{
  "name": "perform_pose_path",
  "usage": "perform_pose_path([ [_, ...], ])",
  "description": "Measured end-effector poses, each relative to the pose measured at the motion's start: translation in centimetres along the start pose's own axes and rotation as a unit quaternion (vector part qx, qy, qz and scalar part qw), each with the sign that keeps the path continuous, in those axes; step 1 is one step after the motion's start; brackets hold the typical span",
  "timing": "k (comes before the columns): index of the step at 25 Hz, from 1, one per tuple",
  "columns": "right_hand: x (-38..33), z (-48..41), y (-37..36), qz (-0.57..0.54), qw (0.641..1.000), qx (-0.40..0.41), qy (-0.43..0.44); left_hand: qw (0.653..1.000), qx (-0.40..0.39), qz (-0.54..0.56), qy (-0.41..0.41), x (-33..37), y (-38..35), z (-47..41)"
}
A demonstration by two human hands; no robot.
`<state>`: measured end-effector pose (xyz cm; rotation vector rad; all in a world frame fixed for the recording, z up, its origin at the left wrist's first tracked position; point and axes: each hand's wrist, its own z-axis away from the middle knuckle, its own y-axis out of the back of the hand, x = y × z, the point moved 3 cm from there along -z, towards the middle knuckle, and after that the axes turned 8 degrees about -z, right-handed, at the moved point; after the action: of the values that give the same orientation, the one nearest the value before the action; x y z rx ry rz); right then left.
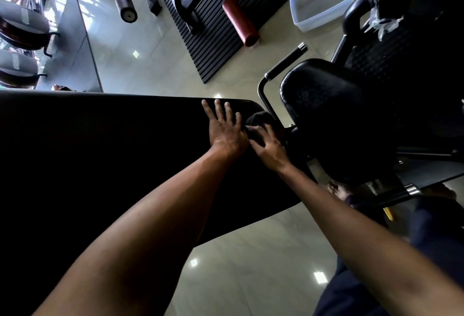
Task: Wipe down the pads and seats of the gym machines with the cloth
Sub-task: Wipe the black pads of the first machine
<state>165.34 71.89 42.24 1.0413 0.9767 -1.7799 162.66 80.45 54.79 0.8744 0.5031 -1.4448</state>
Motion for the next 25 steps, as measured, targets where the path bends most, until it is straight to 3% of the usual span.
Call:
perform_pose_path([
  [4, 3.7, 5.3, 2.0, 0.037, 0.999, 0.003, 0.032, 1.000, 0.009, 0.001, -0.008, 0.0, 0.1, 0.6],
  [7, 6.5, 1.3, 3.3, 0.056, 0.994, 0.055, -0.075, 0.999, 0.012, 0.006, -0.029, 0.3, 0.3, 1.4],
  [10, 5.8, -1.9, 2.8, 0.042, 0.987, 0.045, -0.149, 0.999, 0.003, 0.009, -0.037, 0.8, 0.0, 2.6],
  [14, 1.2, 4.0, 0.6, 0.011, 1.000, -0.016, -0.005, 0.999, -0.006, 0.013, -0.047, 1.7, -0.2, 4.8],
  [17, 2.5, 10.4, 1.6, -0.003, 0.999, -0.021, 0.042, 0.998, 0.011, 0.013, -0.052, 2.1, -0.4, 6.6],
  [19, 5.0, 10.3, 3.3, 0.019, 0.999, 0.033, 0.006, 0.998, 0.019, 0.011, -0.052, 2.4, -0.4, 7.7],
  [23, 7.7, 4.7, 4.4, 0.019, 0.981, 0.066, -0.181, 0.999, 0.018, 0.012, -0.048, 3.6, -0.6, 9.7],
  [25, 5.9, 3.6, 3.5, 0.015, 0.984, 0.057, -0.169, 0.998, 0.020, 0.012, -0.053, 4.3, -0.6, 10.5],
])
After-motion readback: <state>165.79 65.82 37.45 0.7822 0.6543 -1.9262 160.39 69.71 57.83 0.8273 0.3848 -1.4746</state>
